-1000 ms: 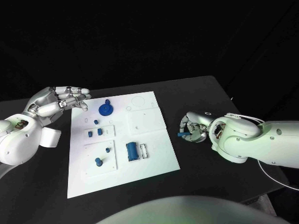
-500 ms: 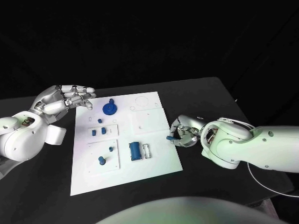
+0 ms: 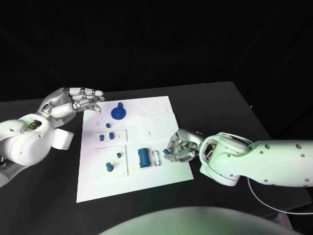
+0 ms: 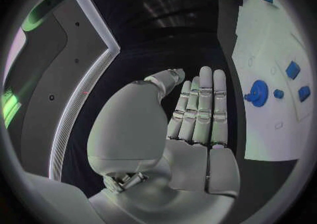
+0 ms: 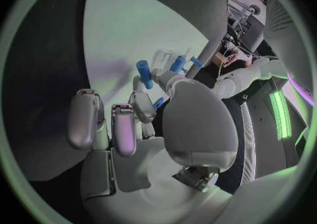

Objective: Assemble the parts on the task board

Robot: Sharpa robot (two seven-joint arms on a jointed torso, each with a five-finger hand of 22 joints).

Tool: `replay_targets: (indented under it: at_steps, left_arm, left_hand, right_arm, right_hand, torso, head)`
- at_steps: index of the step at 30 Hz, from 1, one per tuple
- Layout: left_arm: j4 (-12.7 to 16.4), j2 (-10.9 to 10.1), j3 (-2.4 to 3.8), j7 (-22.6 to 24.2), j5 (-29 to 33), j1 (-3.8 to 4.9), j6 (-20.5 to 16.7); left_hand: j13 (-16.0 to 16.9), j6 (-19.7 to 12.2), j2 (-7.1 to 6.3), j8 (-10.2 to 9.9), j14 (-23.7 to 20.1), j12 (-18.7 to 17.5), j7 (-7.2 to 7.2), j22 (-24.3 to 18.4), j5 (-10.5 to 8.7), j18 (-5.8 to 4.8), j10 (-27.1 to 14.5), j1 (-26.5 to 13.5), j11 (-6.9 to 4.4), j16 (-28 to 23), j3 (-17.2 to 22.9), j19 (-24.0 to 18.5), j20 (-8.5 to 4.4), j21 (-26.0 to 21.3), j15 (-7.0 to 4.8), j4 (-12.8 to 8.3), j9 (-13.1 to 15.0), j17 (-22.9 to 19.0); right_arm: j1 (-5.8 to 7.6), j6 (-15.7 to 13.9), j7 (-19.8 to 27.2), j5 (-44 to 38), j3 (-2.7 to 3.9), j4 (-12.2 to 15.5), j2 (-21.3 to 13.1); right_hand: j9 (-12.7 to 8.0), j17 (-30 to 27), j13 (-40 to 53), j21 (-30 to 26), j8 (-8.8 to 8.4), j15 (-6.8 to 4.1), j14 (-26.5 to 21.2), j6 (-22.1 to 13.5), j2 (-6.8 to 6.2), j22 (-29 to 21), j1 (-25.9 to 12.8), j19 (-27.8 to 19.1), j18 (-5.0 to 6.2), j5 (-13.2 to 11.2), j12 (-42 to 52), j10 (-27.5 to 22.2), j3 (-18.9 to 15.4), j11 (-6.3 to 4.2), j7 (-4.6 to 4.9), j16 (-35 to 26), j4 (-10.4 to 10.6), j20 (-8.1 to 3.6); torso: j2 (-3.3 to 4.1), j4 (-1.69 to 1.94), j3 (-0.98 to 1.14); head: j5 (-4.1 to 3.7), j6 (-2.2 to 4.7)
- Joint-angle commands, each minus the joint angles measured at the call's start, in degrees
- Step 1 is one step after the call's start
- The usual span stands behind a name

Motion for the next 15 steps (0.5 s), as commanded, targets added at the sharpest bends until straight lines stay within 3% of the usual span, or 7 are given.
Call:
replay_targets:
  at_steps: [1, 10, 15]
  left_arm:
    - [0.18, 0.08, 0.03, 0.39, 0.0, 0.01, 1.05]
    - [0.16, 0.05, 0.03, 0.39, 0.0, 0.01, 1.11]
    - [0.15, 0.03, 0.03, 0.38, 0.0, 0.01, 1.13]
  left_hand:
    - [0.03, 0.21, 0.49, 0.31, 0.08, 0.25, 0.05, 0.12, 0.23, 0.65, -0.22, -0.14, -0.05, -0.23, -0.01, -0.41, 0.07, 0.22, 0.22, -0.36, -0.09, 0.14]
    - [0.03, 0.21, 0.49, 0.31, 0.08, 0.25, 0.05, 0.12, 0.23, 0.65, -0.22, -0.14, -0.05, -0.23, -0.01, -0.41, 0.07, 0.22, 0.22, -0.36, -0.09, 0.14]
    - [0.03, 0.21, 0.49, 0.31, 0.08, 0.25, 0.05, 0.12, 0.23, 0.65, -0.22, -0.14, -0.05, -0.23, -0.01, -0.41, 0.07, 0.22, 0.22, -0.36, -0.09, 0.14]
  right_arm:
    - [-0.25, -0.9, 0.84, 2.52, 0.0, -0.21, 0.68]
    - [-0.48, -1.67, 1.15, 3.71, 0.02, -0.81, 2.32]
    - [-0.49, -2.11, 1.36, 4.01, 0.02, -0.86, 2.61]
  right_hand:
    - [-0.03, 5.42, 0.33, 0.46, 0.02, -0.17, 3.79, 0.42, 0.11, 10.34, -0.56, 0.49, 0.04, 0.37, 0.41, 0.61, -0.16, 0.05, -0.19, 0.28, 0.49, 0.07]
    - [-0.02, 5.84, 1.23, 0.95, 0.2, -0.29, 3.88, 0.8, 0.92, 10.45, -1.52, 0.67, -0.03, 0.81, 1.47, 1.16, -0.67, -0.09, -0.37, 0.49, 1.42, -0.02]
    - [-0.01, 5.89, 1.33, 0.91, 0.23, -0.31, 3.9, 0.85, 1.04, 10.44, -1.59, 0.66, -0.03, 0.95, 1.59, 1.22, -0.71, -0.12, -0.41, 0.52, 1.51, -0.04]
  torso:
    - [0.03, -0.05, 0.03]
    - [0.05, 0.05, 0.04]
    - [0.04, -0.07, 0.07]
  head:
    - [0.26, 0.07]
    - [0.82, 0.1]
    - [1.09, 0.07]
